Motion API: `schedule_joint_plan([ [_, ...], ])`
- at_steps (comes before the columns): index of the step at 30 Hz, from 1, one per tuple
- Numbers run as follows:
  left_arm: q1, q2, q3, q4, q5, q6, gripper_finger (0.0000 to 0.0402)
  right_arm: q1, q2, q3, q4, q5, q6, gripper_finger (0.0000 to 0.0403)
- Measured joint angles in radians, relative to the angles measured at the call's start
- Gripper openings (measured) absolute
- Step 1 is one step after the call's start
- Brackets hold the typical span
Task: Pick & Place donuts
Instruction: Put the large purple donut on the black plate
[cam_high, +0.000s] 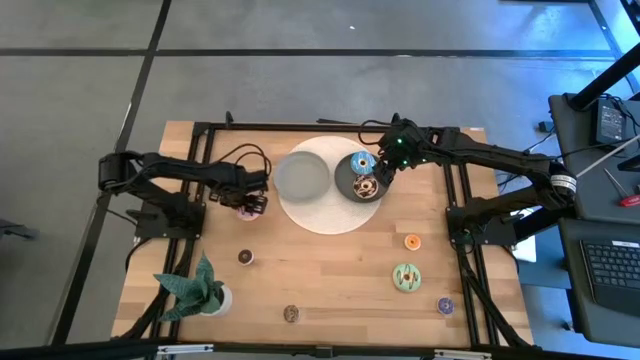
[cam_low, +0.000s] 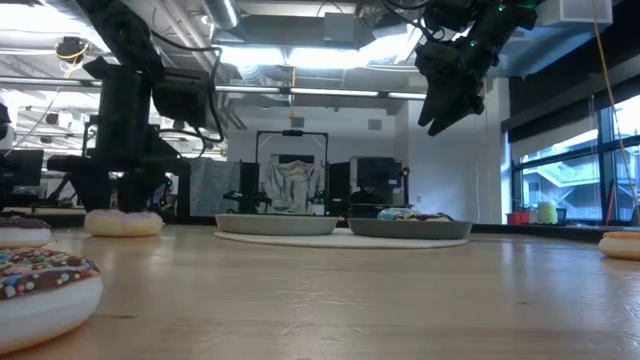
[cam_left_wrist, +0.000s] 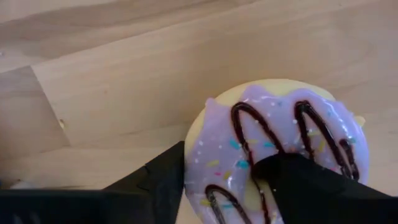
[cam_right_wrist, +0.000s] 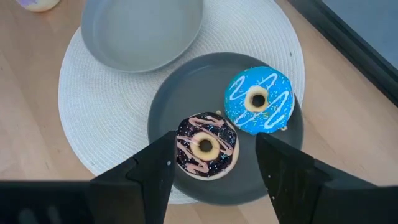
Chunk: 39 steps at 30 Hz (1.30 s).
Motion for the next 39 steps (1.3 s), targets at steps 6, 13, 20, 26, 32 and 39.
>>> schedule_joint_plan([
  [6,-0.001,0.001,0.002,0.005,-0.029,0.000,0.0129,0.000,0.000,0.000,-0.001,0.008,-0.001,0.0220],
  [13,0.003,-0.057,0.034,0.195,-0.087,0.047,0.0067,0.000,0.000,0.000,0.016,0.090,-0.007,0.0220],
  [20,0.003,-0.089,0.038,0.759,-0.195,0.170,0.0050,0.025,0.000,0.000,0.172,0.102,-0.028,0.0220],
  [26,0.003,-0.086,0.039,1.168,-0.350,0.338,0.0061,0.108,0.000,0.000,0.370,0.186,-0.119,0.0220],
  [32,0.002,-0.085,0.039,1.363,-0.423,0.474,0.0068,0.198,0.026,0.000,0.615,0.214,-0.206,0.0220],
  [39,0.002,-0.085,0.039,1.454,-0.422,0.520,0.0069,0.245,0.175,0.000,0.973,0.255,-0.234,0.0220],
])
